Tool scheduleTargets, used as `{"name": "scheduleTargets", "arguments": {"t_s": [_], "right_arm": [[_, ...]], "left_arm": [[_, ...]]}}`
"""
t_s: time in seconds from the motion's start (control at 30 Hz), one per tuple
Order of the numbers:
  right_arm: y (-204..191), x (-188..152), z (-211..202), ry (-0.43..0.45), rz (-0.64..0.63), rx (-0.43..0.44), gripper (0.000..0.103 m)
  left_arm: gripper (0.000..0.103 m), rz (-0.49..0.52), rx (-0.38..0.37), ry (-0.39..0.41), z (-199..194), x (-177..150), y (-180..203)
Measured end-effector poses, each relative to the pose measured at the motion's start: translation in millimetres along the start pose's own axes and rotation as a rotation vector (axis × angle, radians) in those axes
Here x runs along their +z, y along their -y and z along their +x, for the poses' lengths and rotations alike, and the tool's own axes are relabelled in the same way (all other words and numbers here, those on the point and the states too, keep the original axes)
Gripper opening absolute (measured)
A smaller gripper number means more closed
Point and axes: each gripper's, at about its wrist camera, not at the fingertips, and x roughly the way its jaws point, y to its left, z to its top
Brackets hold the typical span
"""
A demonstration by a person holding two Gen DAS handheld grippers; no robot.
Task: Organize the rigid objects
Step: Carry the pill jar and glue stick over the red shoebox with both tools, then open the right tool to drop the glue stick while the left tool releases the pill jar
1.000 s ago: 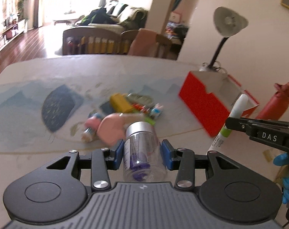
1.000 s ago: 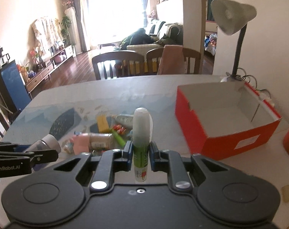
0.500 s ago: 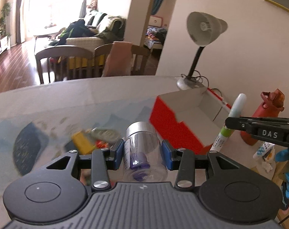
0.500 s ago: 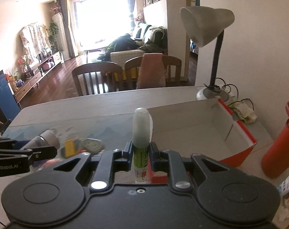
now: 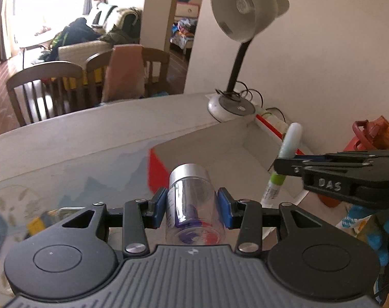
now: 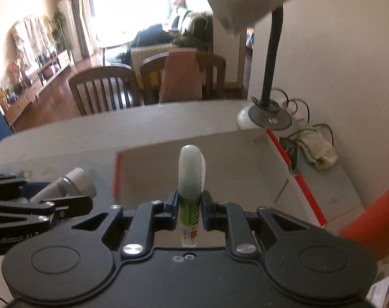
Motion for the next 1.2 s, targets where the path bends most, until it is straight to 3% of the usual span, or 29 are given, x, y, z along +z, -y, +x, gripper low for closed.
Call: {"name": "scheduleTargets", "arguments": {"t_s": [0.37, 0.57, 0.93, 1.1, 1.2], "right_arm": [[47.0, -6.9, 61.0, -0.154, -0.009, -0.002, 0.016], [57.1, -0.8, 80.6, -0.170, -0.015, 0.010, 0.016], [69.5, 3.3, 133.0, -0.266, 0.016, -0.016, 0.016], [70.0, 1.8, 142.7, -0.311, 0.011, -0.004, 0.014], [70.3, 2.3, 143.3, -0.321, 0.011, -0.004, 0.018]], "left_arm": [[0.042, 0.011, 0.002, -0.146, 94.9, 21.4, 32.1], [0.042, -0.008, -0.003, -0.231, 142.7, 23.3, 45.9], [0.042, -0.023, 0.014, -0.370, 192.9, 9.5, 54.6], [0.042, -0.018, 0.018, -0.438, 206.3, 4.6, 56.1], [0.042, -0.029, 0.013, -0.473, 212.0, 1.4, 54.1]]}}
